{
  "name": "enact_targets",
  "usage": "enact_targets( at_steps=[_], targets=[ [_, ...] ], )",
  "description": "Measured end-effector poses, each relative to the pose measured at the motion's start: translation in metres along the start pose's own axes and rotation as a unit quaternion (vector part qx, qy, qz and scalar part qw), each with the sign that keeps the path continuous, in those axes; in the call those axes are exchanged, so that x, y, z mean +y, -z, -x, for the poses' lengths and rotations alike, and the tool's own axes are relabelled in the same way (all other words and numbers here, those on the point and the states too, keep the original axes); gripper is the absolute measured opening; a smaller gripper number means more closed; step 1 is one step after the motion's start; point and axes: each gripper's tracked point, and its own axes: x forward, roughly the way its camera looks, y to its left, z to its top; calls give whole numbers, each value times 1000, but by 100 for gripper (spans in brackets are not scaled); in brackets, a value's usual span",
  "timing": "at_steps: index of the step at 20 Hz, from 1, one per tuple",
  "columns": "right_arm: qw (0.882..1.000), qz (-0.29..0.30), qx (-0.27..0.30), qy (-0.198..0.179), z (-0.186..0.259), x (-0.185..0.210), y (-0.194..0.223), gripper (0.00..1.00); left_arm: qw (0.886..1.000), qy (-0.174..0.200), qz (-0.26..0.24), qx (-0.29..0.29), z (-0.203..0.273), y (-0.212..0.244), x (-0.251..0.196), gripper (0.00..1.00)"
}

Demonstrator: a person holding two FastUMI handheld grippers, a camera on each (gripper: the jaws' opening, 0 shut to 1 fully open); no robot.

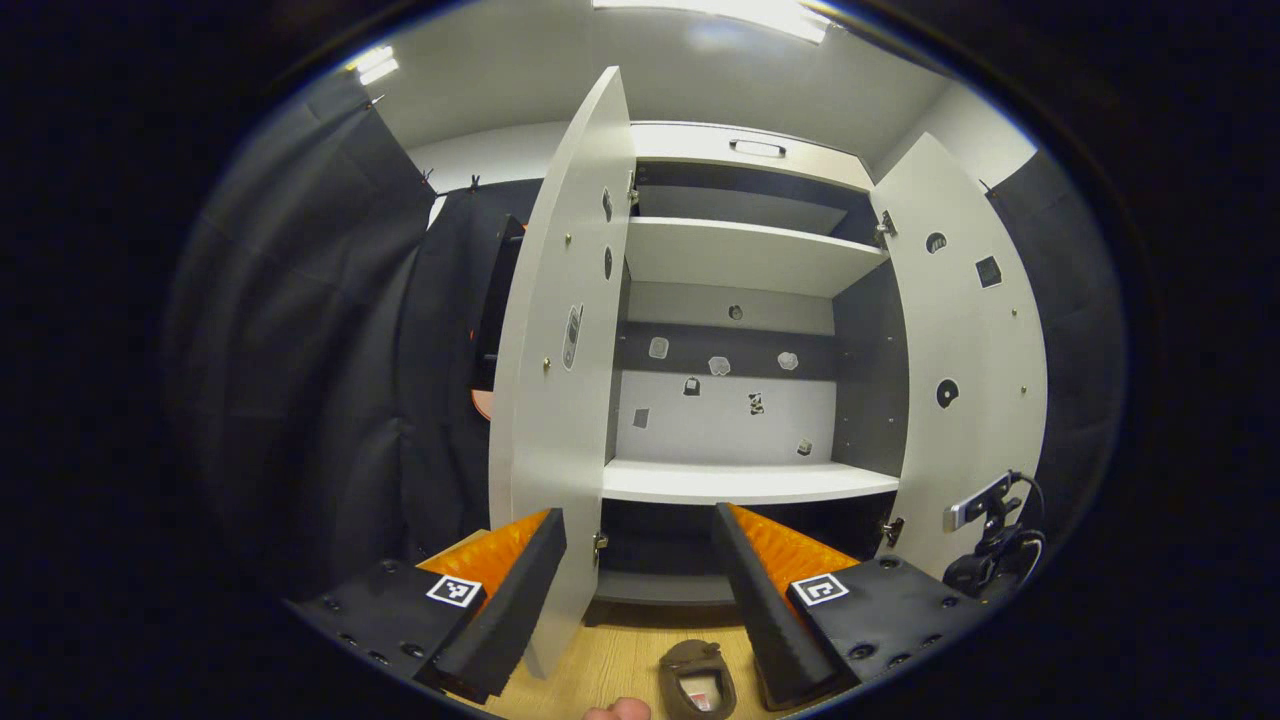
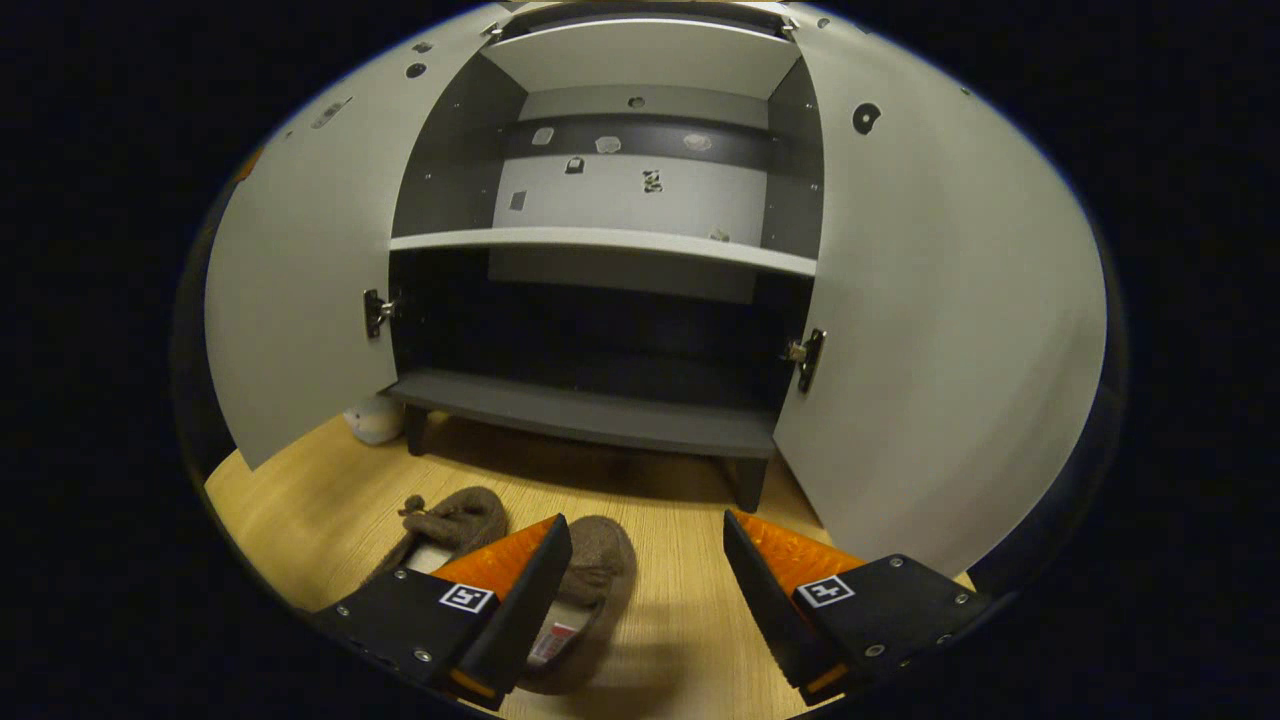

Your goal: Grab one shoe with the right hand and put it into the shoe cabinet, grab the other shoe with the left hand and put it into the shoe cabinet; then close the right door with the right hand and the left door with the left hand.

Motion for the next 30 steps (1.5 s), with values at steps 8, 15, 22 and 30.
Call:
enact_targets(
  at_steps=[8,15,22,30],
  targets=[
    [994,18,108,3,-25,-3,77,95,1000,-6,1,6,0,5,5,96],
    [993,12,120,-8,-70,-3,90,90,1000,-1,-6,9,-1,5,1,94],
    [993,3,115,-39,-83,16,99,44,1000,-4,-7,14,1,8,-2,99],
    [992,-19,114,-49,-82,14,95,4,1000,4,-1,10,0,7,-9,96]
  ],
)
